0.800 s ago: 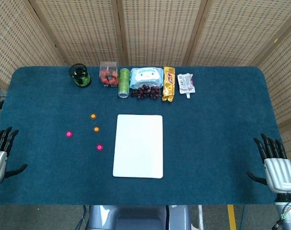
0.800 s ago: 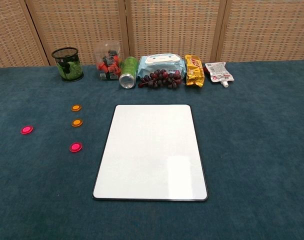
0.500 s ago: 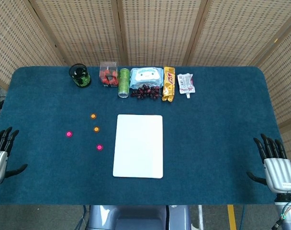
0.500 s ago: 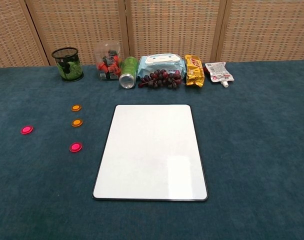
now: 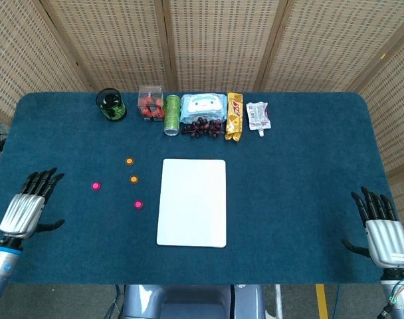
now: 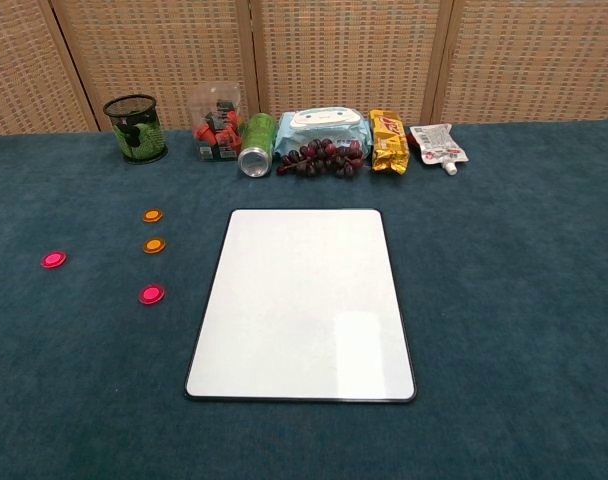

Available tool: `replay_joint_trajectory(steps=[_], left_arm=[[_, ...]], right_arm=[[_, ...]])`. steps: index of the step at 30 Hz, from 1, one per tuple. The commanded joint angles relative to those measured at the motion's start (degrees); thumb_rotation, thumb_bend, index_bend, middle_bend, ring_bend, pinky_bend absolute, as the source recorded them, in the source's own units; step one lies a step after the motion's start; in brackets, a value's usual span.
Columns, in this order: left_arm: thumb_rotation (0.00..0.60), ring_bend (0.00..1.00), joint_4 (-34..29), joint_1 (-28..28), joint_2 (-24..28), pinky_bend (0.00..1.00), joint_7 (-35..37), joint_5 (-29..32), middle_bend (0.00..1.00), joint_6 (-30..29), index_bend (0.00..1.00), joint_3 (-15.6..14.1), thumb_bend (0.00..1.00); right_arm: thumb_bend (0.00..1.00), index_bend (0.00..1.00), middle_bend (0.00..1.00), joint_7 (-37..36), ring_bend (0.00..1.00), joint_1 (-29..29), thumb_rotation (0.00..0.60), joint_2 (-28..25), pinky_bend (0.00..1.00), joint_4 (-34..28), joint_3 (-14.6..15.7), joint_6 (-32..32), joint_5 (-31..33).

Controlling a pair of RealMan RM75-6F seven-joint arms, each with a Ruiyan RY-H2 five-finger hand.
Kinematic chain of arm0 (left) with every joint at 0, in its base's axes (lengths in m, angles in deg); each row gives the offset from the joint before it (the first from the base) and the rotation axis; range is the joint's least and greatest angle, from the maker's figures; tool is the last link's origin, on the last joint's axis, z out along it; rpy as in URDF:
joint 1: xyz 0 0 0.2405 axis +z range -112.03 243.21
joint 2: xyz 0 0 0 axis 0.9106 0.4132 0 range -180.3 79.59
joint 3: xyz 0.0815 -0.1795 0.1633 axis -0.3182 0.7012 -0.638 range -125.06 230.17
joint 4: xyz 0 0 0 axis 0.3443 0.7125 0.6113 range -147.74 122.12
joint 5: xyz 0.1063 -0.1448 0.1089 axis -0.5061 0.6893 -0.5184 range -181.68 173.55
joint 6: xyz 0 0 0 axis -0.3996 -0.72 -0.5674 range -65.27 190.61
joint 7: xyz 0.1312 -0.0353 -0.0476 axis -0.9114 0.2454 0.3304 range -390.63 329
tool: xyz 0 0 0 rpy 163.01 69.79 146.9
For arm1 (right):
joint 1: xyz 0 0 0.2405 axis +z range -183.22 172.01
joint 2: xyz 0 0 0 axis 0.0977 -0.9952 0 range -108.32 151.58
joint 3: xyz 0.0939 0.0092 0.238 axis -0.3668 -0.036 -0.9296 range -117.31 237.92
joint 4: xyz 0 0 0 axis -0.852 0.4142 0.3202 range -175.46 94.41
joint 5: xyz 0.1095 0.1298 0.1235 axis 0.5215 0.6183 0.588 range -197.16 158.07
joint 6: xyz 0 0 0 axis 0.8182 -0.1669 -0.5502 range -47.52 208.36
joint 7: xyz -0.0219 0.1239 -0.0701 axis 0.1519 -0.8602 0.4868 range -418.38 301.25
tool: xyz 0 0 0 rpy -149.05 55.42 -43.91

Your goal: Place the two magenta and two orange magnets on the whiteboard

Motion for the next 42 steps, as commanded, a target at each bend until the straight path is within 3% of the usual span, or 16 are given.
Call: replay_joint_trajectory(steps=[1,6,19,29,42], left_arm=[[0.6,0.0,1.0,-5.6,-1.0,0.0,3.4,-2.7,0.0,5.6,0.32,1.1,0.21],[0.6,0.0,0.7,-10.0,-3.1,0.0,3.1,-1.4,0.0,11.4,0.35,2.2,0.27],[0.6,0.0,4.2,-14.9,-11.5,0.0,-5.7,10.1,0.0,21.0,0.35,2.5,0.28],[0.6,0.0,7.7,-18.1,-17.4,0.0,-13.1,16.7,0.0,23.3,0.35,2.9,0.3],[0.6,0.0,9.1,-21.0,-21.3,0.0,-20.4,23.8,0.0,23.6,0.35,3.3,0.3]], right_arm=[[0.0,0.0,0.0,0.0,0.0,0.0,0.6,-0.1,0.0,-0.2,0.0,0.2,0.3],[0.0,0.0,0.0,-0.2,0.0,-0.1,0.6,-0.3,0.0,-0.4,0.0,0.3,0.6],[0.0,0.0,0.0,-1.8,0.0,0.1,0.6,-0.6,0.0,-0.2,0.0,0.8,0.7],[0.0,0.0,0.0,-2.7,0.0,0.2,0.6,-0.9,0.0,-0.4,0.1,1.4,0.8],[0.0,0.0,0.0,-3.3,0.0,0.3,0.6,-1.1,0.0,-0.2,0.3,1.6,0.6]])
